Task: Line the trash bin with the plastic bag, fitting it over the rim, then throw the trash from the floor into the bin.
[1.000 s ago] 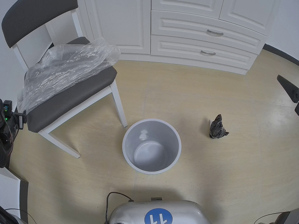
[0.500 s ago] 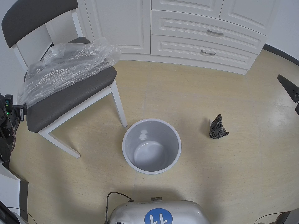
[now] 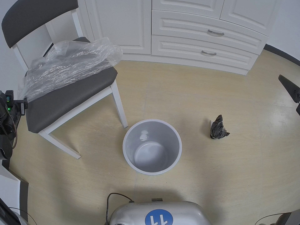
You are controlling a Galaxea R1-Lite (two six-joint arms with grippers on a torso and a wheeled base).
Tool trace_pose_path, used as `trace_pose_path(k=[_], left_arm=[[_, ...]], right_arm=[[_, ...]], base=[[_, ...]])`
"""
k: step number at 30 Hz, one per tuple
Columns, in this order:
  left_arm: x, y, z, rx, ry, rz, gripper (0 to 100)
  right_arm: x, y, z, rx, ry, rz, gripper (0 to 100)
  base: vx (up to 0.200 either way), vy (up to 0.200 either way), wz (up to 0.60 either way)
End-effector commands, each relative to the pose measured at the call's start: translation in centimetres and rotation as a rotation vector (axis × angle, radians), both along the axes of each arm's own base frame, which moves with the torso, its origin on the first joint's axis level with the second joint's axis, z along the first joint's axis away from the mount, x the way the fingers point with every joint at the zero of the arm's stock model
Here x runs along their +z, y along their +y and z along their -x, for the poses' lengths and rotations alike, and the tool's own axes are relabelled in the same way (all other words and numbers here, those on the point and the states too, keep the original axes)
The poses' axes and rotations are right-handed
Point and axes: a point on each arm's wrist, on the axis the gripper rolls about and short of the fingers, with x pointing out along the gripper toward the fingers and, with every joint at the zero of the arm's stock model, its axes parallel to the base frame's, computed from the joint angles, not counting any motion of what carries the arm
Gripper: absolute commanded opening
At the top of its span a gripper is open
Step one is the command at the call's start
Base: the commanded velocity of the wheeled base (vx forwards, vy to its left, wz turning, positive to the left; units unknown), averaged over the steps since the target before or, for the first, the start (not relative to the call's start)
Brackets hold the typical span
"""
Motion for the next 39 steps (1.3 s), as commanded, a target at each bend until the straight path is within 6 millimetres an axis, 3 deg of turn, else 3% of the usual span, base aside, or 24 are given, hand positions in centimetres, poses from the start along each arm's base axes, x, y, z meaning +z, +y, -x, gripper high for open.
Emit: trace_pose_path(k=[1, 9, 10, 19, 23, 25, 29, 35, 39], left_arm=[[0.0, 0.0, -0.1, -0.001, -0.003, 0.0, 100], [0.6, -0.1, -0.1, -0.063, -0.033, 0.004, 100], [0.6, -0.1, -0.1, -0.075, -0.032, 0.003, 0], [0.5, -0.5, 0.1, -0.099, -0.038, 0.025, 0], [0.8, -1.2, 1.2, -0.148, -0.076, 0.04, 0], [1.0, -2.0, 3.0, -0.269, -0.113, 0.042, 0], [0.6, -2.7, 4.5, -0.424, -0.13, 0.036, 0], [1.1, -3.1, 4.8, -0.49, -0.212, 0.069, 0], [0.9, -3.2, 5.2, -0.487, -0.219, 0.066, 0]], right_arm=[[0.0, 0.0, 0.0, 0.0, 0.0, -0.001, 100], [0.0, 0.0, 0.0, 0.0, -0.001, 0.0, 100], [0.0, 0.0, 0.0, 0.0, -0.001, 0.0, 100], [-0.1, 0.0, 0.0, 0.0, 0.002, 0.002, 100], [-0.5, 0.2, -0.3, -0.005, 0.021, 0.011, 100], [-1.2, 0.2, -0.5, -0.011, 0.046, 0.024, 100], [-1.8, 0.4, -0.7, -0.029, 0.07, 0.034, 100], [-2.0, 0.6, -1.2, -0.031, 0.086, 0.024, 100], [-1.6, 0.2, -0.2, -0.047, 0.057, 0.049, 100]], base=[[0.0, 0.0, 0.0], [0.0, 0.0, 0.0], [0.0, 0.0, 0.0], [0.0, 0.0, 0.0], [0.0, 0.0, 0.0], [0.0, 0.0, 0.0], [0.0, 0.0, 0.0], [0.0, 0.0, 0.0], [0.0, 0.0, 0.0]])
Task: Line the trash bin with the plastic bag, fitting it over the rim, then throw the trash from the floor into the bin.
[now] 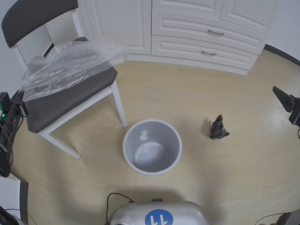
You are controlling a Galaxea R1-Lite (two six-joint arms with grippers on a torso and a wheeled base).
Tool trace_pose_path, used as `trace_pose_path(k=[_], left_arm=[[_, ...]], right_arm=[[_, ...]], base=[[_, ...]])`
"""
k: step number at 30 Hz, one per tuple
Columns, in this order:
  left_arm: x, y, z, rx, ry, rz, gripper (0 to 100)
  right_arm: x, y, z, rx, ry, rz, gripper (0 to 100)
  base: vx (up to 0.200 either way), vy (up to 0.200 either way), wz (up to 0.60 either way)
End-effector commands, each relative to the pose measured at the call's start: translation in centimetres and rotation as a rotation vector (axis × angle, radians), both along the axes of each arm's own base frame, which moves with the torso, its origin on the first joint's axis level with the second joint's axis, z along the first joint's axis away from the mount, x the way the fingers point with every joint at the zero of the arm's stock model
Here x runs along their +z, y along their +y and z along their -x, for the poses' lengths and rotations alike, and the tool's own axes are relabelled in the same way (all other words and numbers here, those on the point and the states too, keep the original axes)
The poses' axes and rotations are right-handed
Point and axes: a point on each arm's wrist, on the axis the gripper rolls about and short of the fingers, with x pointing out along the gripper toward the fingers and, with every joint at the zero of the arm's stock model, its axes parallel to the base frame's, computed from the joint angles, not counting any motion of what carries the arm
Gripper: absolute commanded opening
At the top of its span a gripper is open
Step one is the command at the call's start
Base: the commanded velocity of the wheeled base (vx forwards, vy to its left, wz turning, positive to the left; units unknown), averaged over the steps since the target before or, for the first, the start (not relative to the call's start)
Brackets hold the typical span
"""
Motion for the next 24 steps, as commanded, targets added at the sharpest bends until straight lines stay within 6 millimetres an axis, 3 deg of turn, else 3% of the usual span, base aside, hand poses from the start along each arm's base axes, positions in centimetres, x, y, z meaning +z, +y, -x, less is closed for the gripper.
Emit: trace_pose_path(k=[1, 3, 6, 11, 13, 14, 19, 24], left_arm=[[0.1, -0.2, 0.7, -0.001, -0.012, -0.004, 0], [0.3, -0.5, 0.6, -0.022, -0.028, -0.003, 0], [0.5, -1.2, 0.3, -0.055, -0.037, 0.004, 0], [1.2, -3.5, 0.6, -0.171, -0.086, 0.053, 0], [1.2, -3.5, 0.6, -0.171, -0.086, 0.053, 0], [2.6, -4.9, 1.1, -0.223, -0.15, 0.041, 0], [3.4, -6.0, 2.5, -0.27, -0.184, 0.039, 0], [4.7, -6.4, 3.6, -0.29, -0.245, 0.028, 0]], right_arm=[[0.2, -0.1, 0.5, -0.007, -0.014, 0.019, 100], [0.7, -0.1, 0.8, -0.005, -0.042, 0.126, 100], [0.4, 0.0, 0.7, -0.005, -0.031, 0.15, 100], [-1.6, 0.5, 1.9, 0.063, -0.004, 0.276, 100], [-1.7, 0.5, 1.9, 0.063, -0.001, 0.282, 100], [-2.4, 0.2, 2.4, 0.062, -0.004, 0.339, 100], [-2.2, 0.9, 2.0, 0.091, -0.034, 0.325, 100], [-1.9, 3.0, 1.0, 0.147, -0.132, 0.256, 100]], base=[[0.0, 0.0, 0.0], [0.0, 0.0, 0.0], [0.0, 0.0, 0.0], [0.0, 0.0, 0.0], [0.0, 0.0, 0.0], [0.0, 0.0, 0.0], [0.0, 0.0, 0.0], [0.0, 0.0, 0.0]])
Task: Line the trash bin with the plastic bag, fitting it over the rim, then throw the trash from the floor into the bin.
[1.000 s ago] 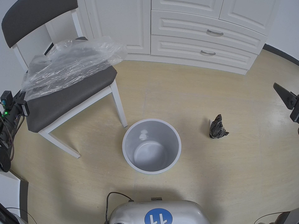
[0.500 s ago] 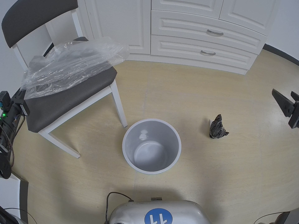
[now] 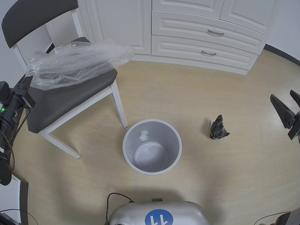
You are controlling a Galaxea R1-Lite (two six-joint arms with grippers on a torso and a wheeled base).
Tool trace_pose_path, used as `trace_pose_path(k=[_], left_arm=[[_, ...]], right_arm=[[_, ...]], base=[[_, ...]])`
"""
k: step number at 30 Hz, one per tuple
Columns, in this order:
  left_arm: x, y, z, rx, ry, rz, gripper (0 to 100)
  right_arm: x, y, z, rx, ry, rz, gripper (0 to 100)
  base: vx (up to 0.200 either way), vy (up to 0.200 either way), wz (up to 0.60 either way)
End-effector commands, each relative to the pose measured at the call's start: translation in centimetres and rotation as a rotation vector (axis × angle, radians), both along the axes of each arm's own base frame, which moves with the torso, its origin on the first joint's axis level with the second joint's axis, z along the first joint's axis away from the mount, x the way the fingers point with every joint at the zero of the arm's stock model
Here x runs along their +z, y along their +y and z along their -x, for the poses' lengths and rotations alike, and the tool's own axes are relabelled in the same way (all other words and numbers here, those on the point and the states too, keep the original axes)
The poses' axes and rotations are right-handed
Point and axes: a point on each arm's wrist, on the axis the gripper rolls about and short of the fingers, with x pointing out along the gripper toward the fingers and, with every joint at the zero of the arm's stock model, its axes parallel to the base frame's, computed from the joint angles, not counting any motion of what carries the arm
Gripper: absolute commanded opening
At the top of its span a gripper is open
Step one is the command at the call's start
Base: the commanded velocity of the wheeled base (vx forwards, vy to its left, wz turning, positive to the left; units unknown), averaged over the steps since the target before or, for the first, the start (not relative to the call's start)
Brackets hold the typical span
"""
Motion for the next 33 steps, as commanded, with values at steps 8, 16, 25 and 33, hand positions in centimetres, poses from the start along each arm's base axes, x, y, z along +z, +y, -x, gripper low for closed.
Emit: trace_pose_path(k=[8, 16, 25, 33], left_arm=[[2.5, -2.2, 2.8, -0.114, -0.122, 0.007, 0], [3.0, -3.5, 3.4, -0.193, -0.147, 0.03, 0], [3.5, -5.4, 4.2, -0.273, -0.161, 0.086, 0], [4.0, -6.9, 4.8, -0.316, -0.175, 0.136, 0]], right_arm=[[-3.0, 5.1, -2.4, 0.142, 0.026, -0.008, 100], [-5.1, 8.2, -3.4, 0.22, 0.105, -0.053, 100], [-6.9, 10.1, -3.8, 0.259, 0.169, -0.06, 100], [-8.6, 11.2, -4.3, 0.269, 0.231, -0.048, 100]], base=[[0.0, 0.0, 0.0], [0.0, 0.0, 0.0], [0.0, 0.0, 0.0], [0.0, 0.0, 0.0]])
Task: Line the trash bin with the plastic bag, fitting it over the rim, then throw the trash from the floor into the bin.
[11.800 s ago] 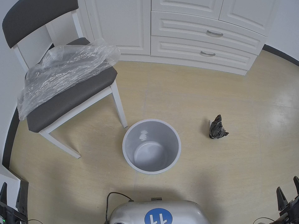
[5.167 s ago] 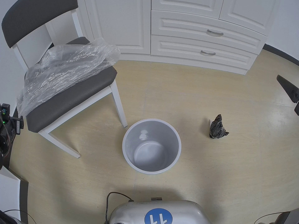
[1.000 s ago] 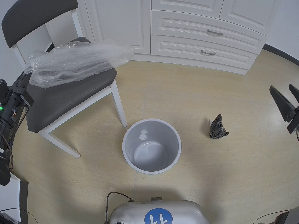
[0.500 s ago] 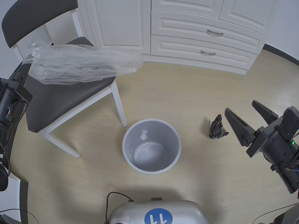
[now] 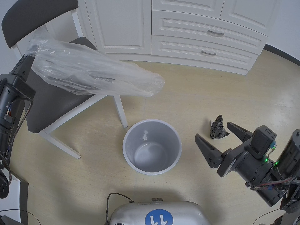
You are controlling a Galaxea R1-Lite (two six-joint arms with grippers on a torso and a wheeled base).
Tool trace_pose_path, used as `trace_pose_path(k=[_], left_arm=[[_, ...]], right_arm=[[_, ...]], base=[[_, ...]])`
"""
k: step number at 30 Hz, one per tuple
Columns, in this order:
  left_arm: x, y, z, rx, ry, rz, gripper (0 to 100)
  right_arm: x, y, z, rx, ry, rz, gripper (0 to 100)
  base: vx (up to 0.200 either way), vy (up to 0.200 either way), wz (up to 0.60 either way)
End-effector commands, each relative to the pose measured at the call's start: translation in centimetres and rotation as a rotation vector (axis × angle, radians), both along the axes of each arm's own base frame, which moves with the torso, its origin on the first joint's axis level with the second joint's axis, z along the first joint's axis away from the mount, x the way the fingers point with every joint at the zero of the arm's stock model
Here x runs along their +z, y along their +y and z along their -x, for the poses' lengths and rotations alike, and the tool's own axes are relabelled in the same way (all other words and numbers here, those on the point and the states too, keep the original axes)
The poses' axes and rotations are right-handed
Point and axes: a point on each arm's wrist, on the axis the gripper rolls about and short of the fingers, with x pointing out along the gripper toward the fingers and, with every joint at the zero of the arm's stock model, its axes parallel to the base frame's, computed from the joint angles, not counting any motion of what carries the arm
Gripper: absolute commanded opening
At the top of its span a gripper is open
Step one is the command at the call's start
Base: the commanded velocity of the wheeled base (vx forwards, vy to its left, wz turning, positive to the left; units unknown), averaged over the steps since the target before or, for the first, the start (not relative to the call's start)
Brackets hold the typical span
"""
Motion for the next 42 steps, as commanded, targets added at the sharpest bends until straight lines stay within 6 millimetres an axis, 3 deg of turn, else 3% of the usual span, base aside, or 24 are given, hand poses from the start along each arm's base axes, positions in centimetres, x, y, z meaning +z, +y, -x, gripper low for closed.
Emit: trace_pose_path(k=[1, 10, 15, 28, 33, 39, 42], left_arm=[[0.3, -1.0, 0.5, -0.048, -0.007, 0.018, 0], [0.6, -2.3, 1.3, -0.083, -0.006, 0.059, 0], [0.6, -2.3, 1.5, -0.086, -0.009, 0.059, 0], [1.1, -2.9, 3.0, -0.157, -0.03, 0.078, 0], [1.1, -3.3, 3.5, -0.181, -0.027, 0.092, 0], [1.1, -3.4, 3.5, -0.186, -0.024, 0.09, 0], [1.1, -3.4, 3.6, -0.184, -0.026, 0.09, 0]], right_arm=[[-1.5, 1.0, -0.4, 0.009, 0.047, 0.041, 100], [-2.7, 1.7, -0.6, -0.01, 0.073, 0.048, 100], [-5.6, 1.6, -0.5, -0.004, 0.141, 0.151, 100], [-8.5, 2.7, -1.2, -0.008, 0.217, 0.224, 100], [-10.4, 4.7, -1.9, 0.004, 0.25, 0.167, 100], [-10.7, 6.9, -2.8, 0.031, 0.211, 0.102, 100], [-11.9, 7.8, -3.3, 0.044, 0.23, 0.111, 100]], base=[[0.0, 0.0, 0.0], [0.0, 0.0, 0.0], [0.0, 0.0, 0.0], [0.0, 0.0, 0.0], [0.0, 0.0, 0.0], [0.0, 0.0, 0.0], [0.0, 0.0, 0.0]])
